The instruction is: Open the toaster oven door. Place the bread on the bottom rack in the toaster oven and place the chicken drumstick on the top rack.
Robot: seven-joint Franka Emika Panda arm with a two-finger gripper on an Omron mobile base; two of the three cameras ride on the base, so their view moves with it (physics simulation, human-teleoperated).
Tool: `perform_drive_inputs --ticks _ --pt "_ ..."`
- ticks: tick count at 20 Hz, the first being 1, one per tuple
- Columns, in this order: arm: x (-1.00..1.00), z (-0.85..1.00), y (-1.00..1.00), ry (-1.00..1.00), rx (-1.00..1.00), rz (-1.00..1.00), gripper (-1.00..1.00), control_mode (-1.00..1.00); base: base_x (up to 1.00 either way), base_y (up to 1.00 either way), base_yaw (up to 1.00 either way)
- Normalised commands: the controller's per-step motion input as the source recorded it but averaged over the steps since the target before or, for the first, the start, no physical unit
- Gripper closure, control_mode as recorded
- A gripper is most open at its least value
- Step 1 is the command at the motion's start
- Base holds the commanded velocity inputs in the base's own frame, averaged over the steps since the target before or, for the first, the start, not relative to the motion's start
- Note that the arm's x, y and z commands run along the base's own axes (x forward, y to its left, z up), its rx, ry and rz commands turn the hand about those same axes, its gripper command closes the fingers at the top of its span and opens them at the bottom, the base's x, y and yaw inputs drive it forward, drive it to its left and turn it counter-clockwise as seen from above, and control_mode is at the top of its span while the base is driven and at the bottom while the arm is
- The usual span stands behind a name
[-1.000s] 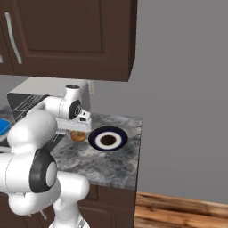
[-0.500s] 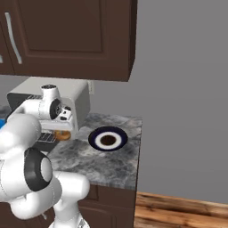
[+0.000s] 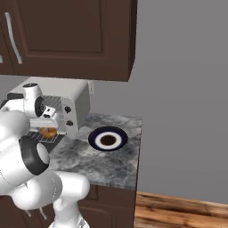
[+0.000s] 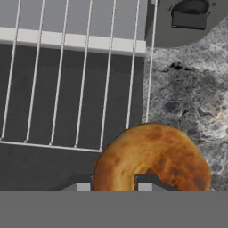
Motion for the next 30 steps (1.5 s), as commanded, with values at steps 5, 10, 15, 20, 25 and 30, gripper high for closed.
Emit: perform_drive_inputs --ticks 5,10,15,20,25,30 --pt "0.10 -0.09 0.52 -0.10 0.00 0.00 1.00 -1.00 0.00 0.00 0.00" --pt "0.06 -0.14 0.46 -0.14 0.00 0.00 1.00 -1.00 0.00 0.00 0.00" --pt "0.14 -0.15 0.37 -0.10 0.00 0.00 1.00 -1.00 0.00 0.00 0.00" --pt "0.18 -0.08 0.35 -0.05 0.00 0.00 1.00 -1.00 0.00 0.00 0.00" --pt "0.22 -0.09 0.22 0.00 0.00 0.00 1.00 -1.00 0.00 0.00 0.00" --pt "0.19 -0.02 0.11 0.00 0.00 0.00 1.00 -1.00 0.00 0.00 0.00"
